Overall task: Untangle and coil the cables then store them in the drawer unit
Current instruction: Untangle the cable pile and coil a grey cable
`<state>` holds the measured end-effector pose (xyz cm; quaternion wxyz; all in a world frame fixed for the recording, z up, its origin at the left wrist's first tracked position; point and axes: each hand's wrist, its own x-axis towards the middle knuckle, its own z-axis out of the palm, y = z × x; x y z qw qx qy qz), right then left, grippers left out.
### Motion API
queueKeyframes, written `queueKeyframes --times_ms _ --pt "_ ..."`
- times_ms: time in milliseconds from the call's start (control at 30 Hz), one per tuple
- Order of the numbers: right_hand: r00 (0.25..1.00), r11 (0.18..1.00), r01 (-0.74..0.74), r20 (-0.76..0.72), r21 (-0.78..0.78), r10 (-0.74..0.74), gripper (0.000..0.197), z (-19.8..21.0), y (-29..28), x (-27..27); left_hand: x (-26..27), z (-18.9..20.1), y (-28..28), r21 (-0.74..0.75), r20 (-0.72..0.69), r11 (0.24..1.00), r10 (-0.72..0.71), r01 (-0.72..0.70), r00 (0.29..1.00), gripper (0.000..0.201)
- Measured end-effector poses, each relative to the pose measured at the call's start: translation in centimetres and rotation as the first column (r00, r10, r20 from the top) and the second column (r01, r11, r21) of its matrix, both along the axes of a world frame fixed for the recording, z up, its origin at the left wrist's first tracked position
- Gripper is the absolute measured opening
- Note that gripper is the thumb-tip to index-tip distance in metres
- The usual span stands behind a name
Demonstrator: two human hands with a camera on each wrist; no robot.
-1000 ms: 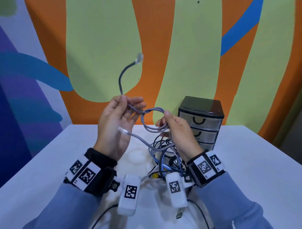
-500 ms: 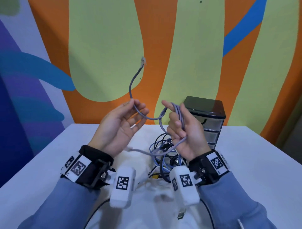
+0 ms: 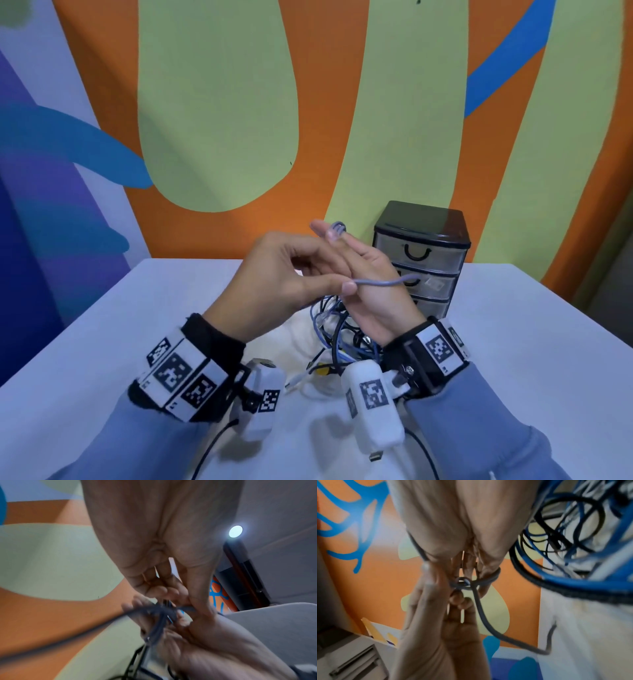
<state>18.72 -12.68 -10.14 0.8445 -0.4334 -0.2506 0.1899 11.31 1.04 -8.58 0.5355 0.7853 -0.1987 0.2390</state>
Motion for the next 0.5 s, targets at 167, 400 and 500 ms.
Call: queueKeyframes --times_ms 167,400,500 --pt "0.999 0.997 -0.012 -0.041 0.072 0.015 0.047 0.0 0.1 0.2 0.7 -0.5 -0.6 -0.182 -0.050 0.975 0.121 -0.128 0.991 0.057" --pt "0.999 0.999 -0.038 -0.035 0.028 0.039 0.047 -0.4 0.3 0.2 0.4 -0.1 -0.1 -0.276 -0.225 0.961 -0.065 0.000 0.972 0.057" --pt "0.987 0.988 0.120 0.118 -0.098 -0.108 0.046 -0.1 0.0 0.1 0.3 0.1 0.5 -0.373 -0.226 0.926 -0.152 0.059 0.962 0.051"
